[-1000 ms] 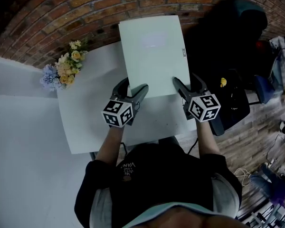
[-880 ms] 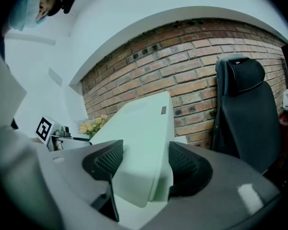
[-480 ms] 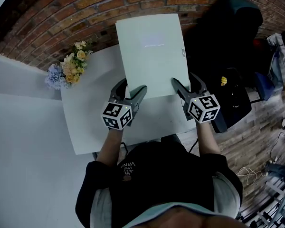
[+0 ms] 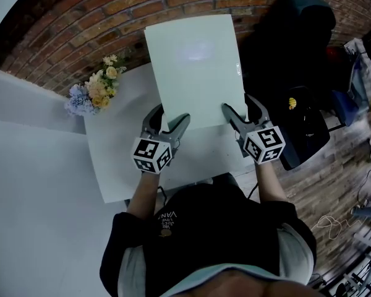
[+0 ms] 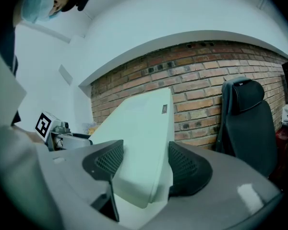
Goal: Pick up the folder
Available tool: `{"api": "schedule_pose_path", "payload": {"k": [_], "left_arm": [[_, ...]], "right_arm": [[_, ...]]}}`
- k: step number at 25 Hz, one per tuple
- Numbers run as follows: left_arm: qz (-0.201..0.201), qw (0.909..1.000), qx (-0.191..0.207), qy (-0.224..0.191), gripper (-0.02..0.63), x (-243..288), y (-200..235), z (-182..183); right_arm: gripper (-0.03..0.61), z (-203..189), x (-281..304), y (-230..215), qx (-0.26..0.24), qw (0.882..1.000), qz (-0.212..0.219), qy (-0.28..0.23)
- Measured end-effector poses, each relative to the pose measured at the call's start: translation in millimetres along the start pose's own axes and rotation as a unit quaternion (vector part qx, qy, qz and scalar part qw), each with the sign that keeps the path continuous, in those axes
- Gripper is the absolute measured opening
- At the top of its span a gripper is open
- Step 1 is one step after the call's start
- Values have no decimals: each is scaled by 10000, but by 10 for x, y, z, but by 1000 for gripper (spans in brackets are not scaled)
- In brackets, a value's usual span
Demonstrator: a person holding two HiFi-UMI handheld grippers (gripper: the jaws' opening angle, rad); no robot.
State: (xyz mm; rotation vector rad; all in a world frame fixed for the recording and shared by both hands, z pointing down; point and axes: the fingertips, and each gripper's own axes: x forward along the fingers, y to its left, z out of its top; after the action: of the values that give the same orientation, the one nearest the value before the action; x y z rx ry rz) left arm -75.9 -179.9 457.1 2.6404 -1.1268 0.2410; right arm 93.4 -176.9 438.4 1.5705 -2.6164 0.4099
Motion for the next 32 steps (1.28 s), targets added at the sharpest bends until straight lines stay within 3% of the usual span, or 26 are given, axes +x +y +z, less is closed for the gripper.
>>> {"api": "schedule_pose_path", "payload": {"k": [20, 32], "left_arm": [[140, 9959, 769, -466, 356, -592, 8, 213], [164, 9945, 895, -513, 356, -873, -68, 70]], "right_arm": [[285, 175, -178, 582, -519, 9969, 36, -591], [285, 23, -369, 849, -726, 9955, 23, -606]]}}
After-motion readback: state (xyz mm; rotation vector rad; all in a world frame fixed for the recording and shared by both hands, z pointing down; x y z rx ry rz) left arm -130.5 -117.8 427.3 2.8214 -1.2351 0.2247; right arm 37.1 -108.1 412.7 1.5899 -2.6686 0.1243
